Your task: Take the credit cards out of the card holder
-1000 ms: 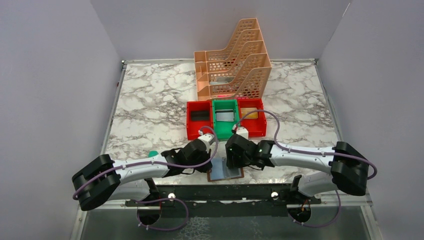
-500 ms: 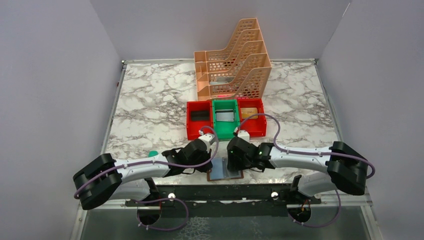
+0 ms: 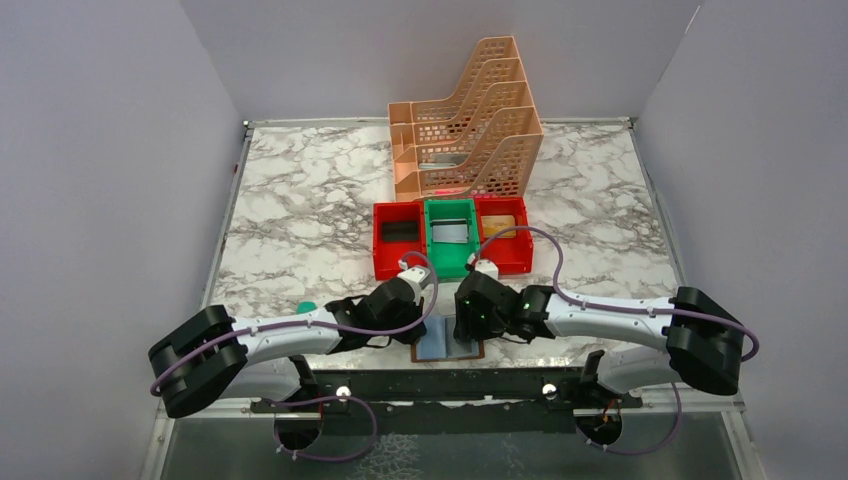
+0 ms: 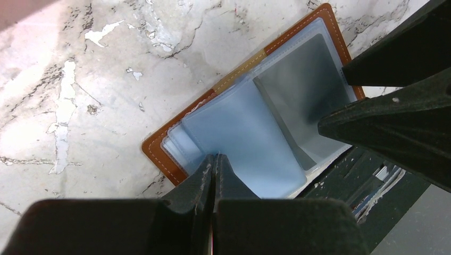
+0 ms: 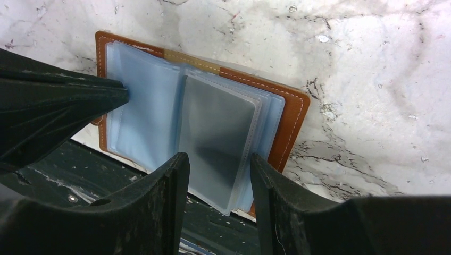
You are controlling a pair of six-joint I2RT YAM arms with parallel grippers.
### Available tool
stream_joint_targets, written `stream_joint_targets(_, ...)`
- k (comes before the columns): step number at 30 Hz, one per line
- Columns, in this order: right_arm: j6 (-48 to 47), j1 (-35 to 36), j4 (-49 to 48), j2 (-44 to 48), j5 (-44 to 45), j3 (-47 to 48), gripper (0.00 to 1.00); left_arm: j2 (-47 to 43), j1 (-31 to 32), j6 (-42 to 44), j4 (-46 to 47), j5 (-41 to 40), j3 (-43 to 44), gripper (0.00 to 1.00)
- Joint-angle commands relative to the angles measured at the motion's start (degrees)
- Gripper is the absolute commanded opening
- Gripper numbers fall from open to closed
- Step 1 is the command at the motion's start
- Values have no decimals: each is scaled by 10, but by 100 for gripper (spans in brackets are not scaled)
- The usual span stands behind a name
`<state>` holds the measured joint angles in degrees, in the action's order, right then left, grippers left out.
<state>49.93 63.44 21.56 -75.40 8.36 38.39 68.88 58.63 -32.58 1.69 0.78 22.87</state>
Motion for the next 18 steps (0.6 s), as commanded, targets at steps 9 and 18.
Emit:
stream_joint_targets(9,10,4,1,-6,-6,25,51,2,3,-6,7,7,7,1)
stream_joint_targets(18,18,4,25,-13,12,33,55,0,4,-8,3,6,11,0)
